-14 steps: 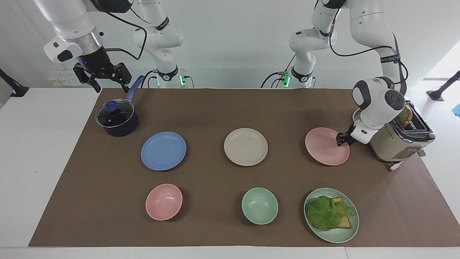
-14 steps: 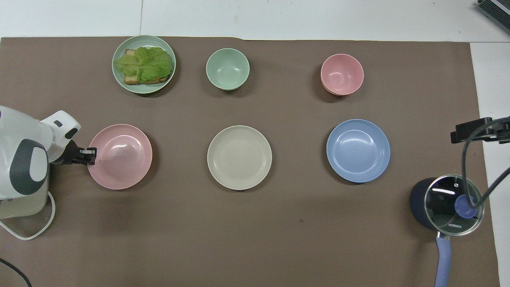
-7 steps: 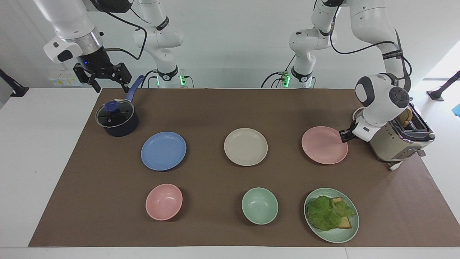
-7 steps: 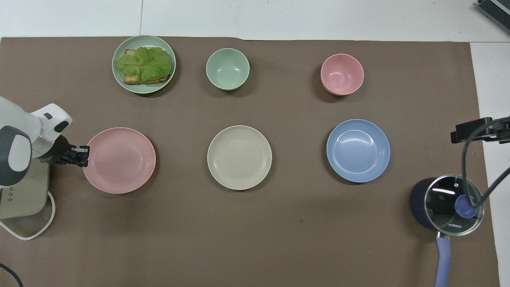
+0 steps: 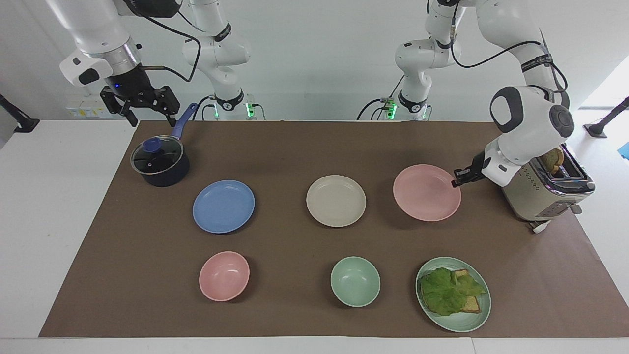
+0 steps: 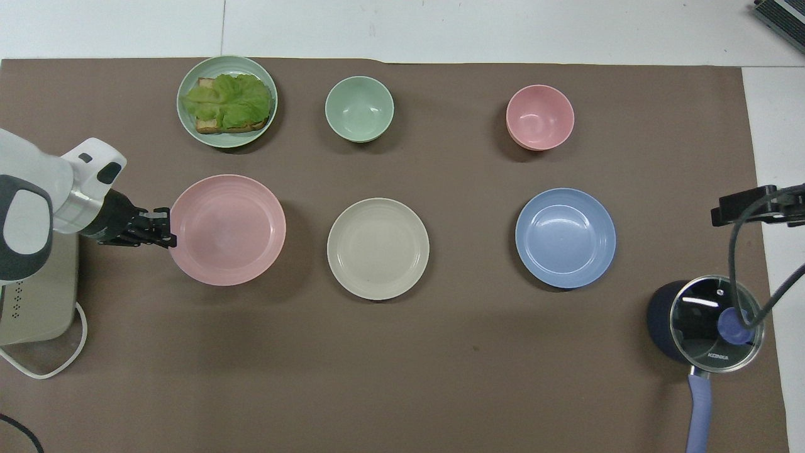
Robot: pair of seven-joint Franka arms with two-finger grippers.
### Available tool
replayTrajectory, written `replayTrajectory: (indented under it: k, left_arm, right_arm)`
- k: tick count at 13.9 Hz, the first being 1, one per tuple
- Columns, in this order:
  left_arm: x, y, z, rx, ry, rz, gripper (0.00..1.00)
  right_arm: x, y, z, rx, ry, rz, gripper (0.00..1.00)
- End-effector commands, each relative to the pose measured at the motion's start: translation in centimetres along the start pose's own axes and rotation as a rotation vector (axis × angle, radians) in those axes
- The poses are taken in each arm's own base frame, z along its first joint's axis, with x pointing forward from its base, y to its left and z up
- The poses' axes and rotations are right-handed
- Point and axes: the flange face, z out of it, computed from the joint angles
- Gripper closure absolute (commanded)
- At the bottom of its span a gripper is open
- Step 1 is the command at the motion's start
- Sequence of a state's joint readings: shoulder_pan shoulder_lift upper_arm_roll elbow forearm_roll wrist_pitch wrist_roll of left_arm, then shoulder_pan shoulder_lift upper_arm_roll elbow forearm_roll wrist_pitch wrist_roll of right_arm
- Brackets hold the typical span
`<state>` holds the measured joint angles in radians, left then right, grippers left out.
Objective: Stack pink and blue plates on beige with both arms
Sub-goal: 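Lift and carry the pink plate over the beige plate with the left gripper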
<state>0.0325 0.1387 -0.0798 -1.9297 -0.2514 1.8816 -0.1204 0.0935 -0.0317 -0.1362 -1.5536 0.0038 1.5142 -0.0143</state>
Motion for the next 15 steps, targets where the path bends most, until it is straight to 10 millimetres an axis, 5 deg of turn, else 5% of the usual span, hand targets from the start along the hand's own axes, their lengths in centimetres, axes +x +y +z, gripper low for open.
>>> replayTrajectory:
  k: [1, 8, 13, 15]
  left_arm:
    - [-1.2, 5.6, 0.9, -0.021, 0.030, -0.053, 1.00]
    - [-5.4, 15.5, 4.2, -0.060, 0.038, -0.067, 1.00]
    - [-7.8, 19.3, 9.2, -0.065, 0.072, -0.043, 1.00]
    - [-7.7, 19.0, 10.4, -0.059, 0.070, -0.051, 1.00]
  right_arm:
    - [-0.5, 0.2, -0.1, 0.017, 0.013, -0.018, 0.00]
    - [-0.5, 0.2, -0.1, 0.017, 0.013, -0.017, 0.00]
    - [-0.5, 0.2, -0.1, 0.017, 0.013, -0.017, 0.00]
    - [-0.5, 0.1, -0.1, 0.017, 0.013, -0.018, 0.00]
